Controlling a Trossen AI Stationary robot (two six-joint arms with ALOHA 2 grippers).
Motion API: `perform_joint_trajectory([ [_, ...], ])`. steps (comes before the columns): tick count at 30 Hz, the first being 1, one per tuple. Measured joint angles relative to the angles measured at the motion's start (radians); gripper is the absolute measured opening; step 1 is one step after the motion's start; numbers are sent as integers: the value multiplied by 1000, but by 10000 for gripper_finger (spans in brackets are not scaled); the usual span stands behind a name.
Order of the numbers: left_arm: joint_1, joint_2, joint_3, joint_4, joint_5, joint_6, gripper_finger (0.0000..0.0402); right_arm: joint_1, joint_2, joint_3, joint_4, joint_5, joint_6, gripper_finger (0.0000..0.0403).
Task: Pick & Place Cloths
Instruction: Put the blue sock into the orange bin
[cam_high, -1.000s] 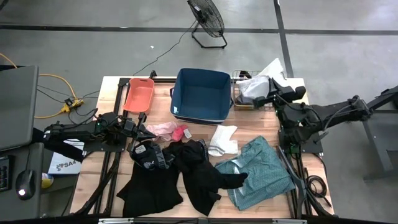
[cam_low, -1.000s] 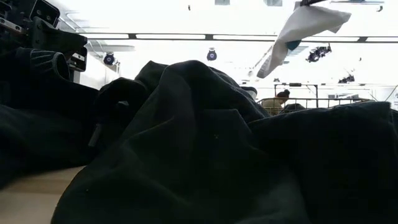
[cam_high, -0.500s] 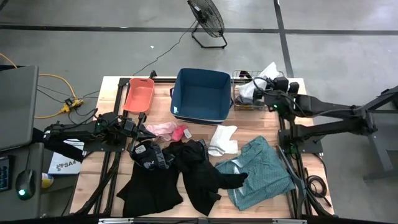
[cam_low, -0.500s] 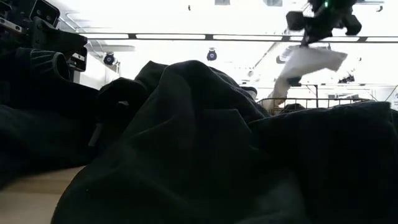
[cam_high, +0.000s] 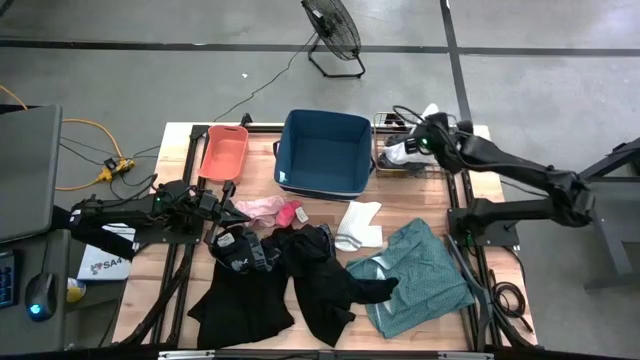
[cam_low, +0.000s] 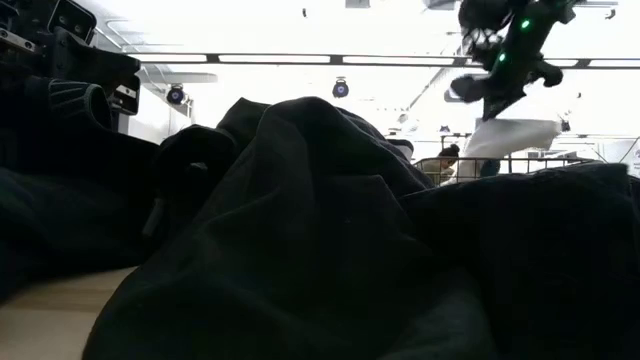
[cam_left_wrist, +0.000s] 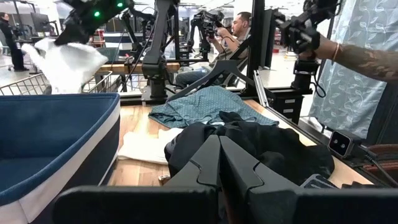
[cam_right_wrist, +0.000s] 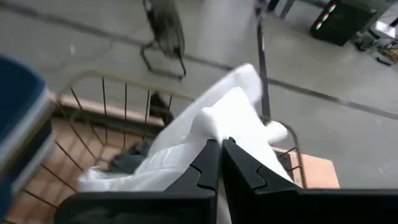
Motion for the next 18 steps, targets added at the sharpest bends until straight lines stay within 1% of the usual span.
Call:
perform_joint_trajectory([
  [3, 0, 0, 0, 0, 0, 0, 1, -58, 73, 0, 32, -71, -54, 4],
  [5, 0, 0, 0, 0, 0, 0, 1, -92, 124, 0, 54, -107, -63, 4],
  [13, 0, 0, 0, 0, 0, 0, 1, -197, 318, 0, 162, -299, -26, 4],
  [18, 0, 0, 0, 0, 0, 0, 1, -242, 397, 0, 200, -394, -1, 4],
])
